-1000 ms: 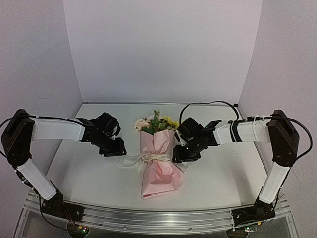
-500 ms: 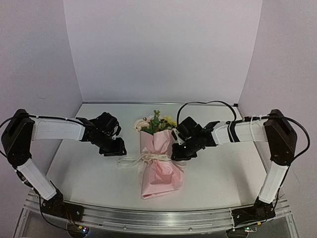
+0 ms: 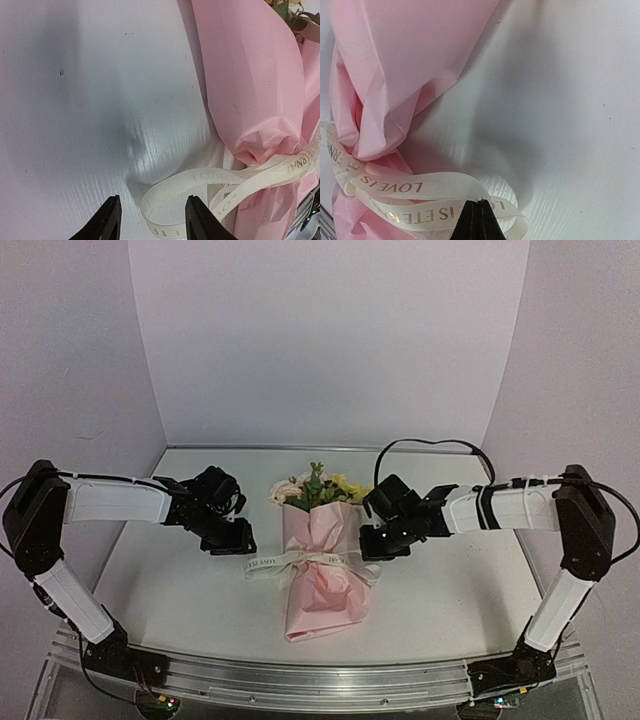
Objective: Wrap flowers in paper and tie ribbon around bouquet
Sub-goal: Tie the half-tied ribbon around the folded bouquet.
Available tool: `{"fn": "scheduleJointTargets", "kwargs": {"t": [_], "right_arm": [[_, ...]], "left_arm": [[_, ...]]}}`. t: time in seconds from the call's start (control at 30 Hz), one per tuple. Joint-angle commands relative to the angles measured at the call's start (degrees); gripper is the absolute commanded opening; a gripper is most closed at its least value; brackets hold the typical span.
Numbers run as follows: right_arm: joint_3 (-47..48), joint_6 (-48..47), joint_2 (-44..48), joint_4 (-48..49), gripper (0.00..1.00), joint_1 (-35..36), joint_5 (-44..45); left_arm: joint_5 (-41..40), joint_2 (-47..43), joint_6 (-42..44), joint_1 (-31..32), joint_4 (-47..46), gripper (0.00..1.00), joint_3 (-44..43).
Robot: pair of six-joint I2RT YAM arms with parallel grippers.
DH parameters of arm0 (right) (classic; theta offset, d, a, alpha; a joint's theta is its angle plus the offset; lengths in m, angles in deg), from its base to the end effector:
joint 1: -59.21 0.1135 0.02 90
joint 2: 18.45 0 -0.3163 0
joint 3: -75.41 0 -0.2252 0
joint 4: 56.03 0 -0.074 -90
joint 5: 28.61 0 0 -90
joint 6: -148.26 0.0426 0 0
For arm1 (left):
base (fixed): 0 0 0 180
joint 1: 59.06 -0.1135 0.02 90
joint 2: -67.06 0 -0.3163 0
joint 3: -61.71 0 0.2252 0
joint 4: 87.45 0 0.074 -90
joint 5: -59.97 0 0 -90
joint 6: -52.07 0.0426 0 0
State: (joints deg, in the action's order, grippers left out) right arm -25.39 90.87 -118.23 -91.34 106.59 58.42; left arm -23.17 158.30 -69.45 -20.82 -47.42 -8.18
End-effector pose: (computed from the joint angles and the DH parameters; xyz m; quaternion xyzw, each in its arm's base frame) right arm 0.2353 0.2590 0.2495 -0.1304 0.9468 0.2074 0.2087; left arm 0.2264 -0.1849 0.2457 0.0715 0.9647 -0.1887 0.1692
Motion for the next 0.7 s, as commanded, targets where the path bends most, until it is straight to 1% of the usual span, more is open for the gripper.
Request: {"fn": "scheduleJointTargets", "kwargs": {"t": [0.0, 0.17, 0.37, 0.5, 0.57, 0.67], "right_arm": [[-0.47, 4.03, 4.42, -2.73, 0.00, -0.41, 7.26], [-0.72, 6.07, 5.50, -4.55, 0.00, -0.45, 10.52], [0.36, 9.00, 5.48, -8.64, 0.00, -0.49, 14.96], [1.46, 10.59, 5.02, -10.27, 0.00, -0.48, 16.25], [2.18, 10.59, 4.79, -10.51, 0.00, -0.51, 15.66], [3.06, 10.35, 4.47, -10.74, 0.00, -0.50, 15.16]], "left_arm": [[-0.89, -2.37, -0.59, -0.27, 0.95, 0.46, -2.67], [-0.78, -4.60, -1.69, -0.27, 0.68, 0.48, -0.81], [2.23, -7.43, -1.96, -0.25, -1.88, 0.51, 2.72], [2.81, -10.97, -5.94, 0.97, -6.13, 0.52, 7.96], [-0.14, -12.42, -8.50, 3.72, -8.00, 0.54, 10.86], [-8.14, -12.13, -11.81, 9.51, -9.64, 0.58, 12.75]]}}
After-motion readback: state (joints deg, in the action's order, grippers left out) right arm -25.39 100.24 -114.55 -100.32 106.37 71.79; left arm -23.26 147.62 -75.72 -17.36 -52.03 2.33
